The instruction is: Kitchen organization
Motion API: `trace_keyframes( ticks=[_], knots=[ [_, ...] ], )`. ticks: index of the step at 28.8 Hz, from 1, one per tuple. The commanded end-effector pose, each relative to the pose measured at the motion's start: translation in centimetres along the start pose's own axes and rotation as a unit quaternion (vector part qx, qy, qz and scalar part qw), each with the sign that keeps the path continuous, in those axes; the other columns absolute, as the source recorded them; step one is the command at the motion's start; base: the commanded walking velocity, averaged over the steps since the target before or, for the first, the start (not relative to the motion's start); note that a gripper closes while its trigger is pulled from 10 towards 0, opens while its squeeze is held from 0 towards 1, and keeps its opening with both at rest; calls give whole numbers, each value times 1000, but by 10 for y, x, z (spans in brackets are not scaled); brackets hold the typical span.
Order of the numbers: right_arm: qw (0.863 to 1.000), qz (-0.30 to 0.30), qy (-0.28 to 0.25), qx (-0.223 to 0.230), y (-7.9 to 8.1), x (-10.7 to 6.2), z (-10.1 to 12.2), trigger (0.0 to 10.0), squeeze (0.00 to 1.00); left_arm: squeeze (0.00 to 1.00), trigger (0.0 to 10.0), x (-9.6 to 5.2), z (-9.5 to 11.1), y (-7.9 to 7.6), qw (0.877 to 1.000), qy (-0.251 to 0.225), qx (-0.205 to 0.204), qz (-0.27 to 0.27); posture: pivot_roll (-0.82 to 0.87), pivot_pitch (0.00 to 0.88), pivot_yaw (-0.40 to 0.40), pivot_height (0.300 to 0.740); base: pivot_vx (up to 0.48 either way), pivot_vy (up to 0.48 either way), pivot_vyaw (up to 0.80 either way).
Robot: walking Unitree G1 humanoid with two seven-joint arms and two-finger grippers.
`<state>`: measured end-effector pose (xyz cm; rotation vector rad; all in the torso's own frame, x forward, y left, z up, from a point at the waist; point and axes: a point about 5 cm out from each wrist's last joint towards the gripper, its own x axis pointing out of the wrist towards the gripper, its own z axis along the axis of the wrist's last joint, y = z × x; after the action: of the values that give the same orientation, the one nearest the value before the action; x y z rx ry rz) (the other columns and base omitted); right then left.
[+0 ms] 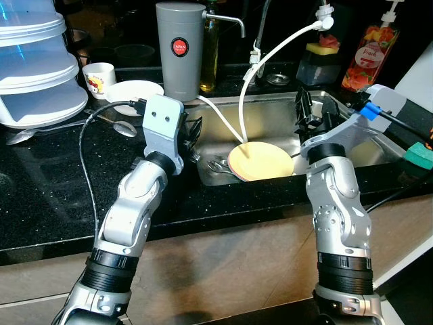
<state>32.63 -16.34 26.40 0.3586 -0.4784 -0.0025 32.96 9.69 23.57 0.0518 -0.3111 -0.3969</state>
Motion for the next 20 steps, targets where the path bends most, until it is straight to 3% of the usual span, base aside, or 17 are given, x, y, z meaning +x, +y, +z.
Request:
trace_keyframes(
  ticks=[1, 20],
  knots=[
    [1000, -5, 2, -1, -2, -1, 0, 10000, 0, 0, 10000, 1, 2, -3, 1000, -1, 1, -5, 69, 0, -34, 740, 0, 0, 0],
    [1000, -2, 0, -2, 0, -2, 0, 10000, 0, 0, 10000, 0, -2, -3, 1000, 3, 4, -8, 66, 0, -27, 740, 0, 0, 0]
  ],
)
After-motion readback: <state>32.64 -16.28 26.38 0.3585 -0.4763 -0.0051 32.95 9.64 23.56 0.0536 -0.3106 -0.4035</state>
